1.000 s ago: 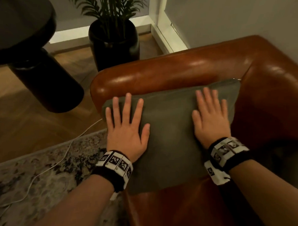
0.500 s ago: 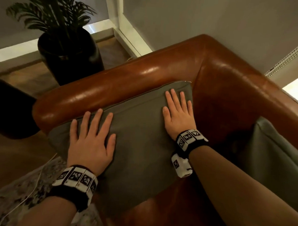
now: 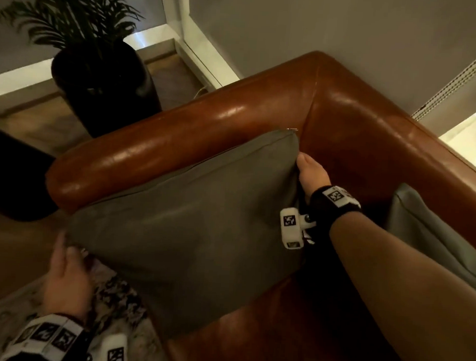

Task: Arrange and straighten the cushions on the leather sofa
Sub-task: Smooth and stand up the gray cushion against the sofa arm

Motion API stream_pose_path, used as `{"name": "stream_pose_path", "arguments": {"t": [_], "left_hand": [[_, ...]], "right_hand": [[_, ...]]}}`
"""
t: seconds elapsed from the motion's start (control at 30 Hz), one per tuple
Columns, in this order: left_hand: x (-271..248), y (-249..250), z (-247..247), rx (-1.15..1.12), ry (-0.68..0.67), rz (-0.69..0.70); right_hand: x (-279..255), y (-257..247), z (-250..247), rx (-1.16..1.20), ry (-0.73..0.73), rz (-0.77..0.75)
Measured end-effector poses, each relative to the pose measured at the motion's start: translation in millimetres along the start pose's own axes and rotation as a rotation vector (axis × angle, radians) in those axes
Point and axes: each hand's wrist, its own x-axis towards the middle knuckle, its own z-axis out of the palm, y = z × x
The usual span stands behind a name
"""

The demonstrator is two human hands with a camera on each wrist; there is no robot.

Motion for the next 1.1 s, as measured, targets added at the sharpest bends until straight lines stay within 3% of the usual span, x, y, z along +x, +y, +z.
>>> {"name": "stream_pose_path", "arguments": {"t": [0.07,0.23,0.33,0.43,0.57,0.73,0.87,0.93,1.0,1.03,1.1], "left_hand": [[-2.2,-7.1,4.0,-0.166,-0.120,-0.171],[-13.4,27.8,6.4,-0.308,0.054,-0.189],[0.1,21.2,8.4,-0.407,0.137,-0.265],[-7.9,19.1,11.1,-0.367,0.177,-0.176],[-22.9,29.1,2.8,-0.489,0.142,-0.080],[0.0,33.9,-6.7,-0.197,0.248,0.060],[4.9,29.1,-12.8,-0.137,0.222,0.015],[-3.8,40.5,-17.7,-0.064,0.213,0.029],[-15.3,58.3,-24.5,0.060,0.253,0.244],[-20.8,69.2,-24.1,0.151,0.240,0.390],[-24.6,91.2,-13.0,0.379,0.096,0.567]], "right_hand": [[5.0,-7.2,5.0,-0.073,-0.024,-0.023],[11.7,-9.9,-3.4,-0.093,0.144,-0.005],[14.4,-19.1,-7.5,-0.106,0.194,0.014],[7.5,-16.6,-6.7,-0.212,0.142,-0.032],[-3.1,-17.4,-5.9,-0.230,0.115,-0.045],[3.2,-39.8,-10.0,-0.334,0.194,-0.049],[-0.6,-48.2,-7.3,-0.354,0.248,-0.015],[-8.2,-55.2,-2.9,-0.413,0.305,-0.116],[-23.4,-63.8,9.3,-0.498,0.320,-0.361],[-36.6,-68.1,21.5,-0.560,0.241,-0.541],[-68.7,-72.4,60.2,-0.676,-0.106,-0.925]]}}
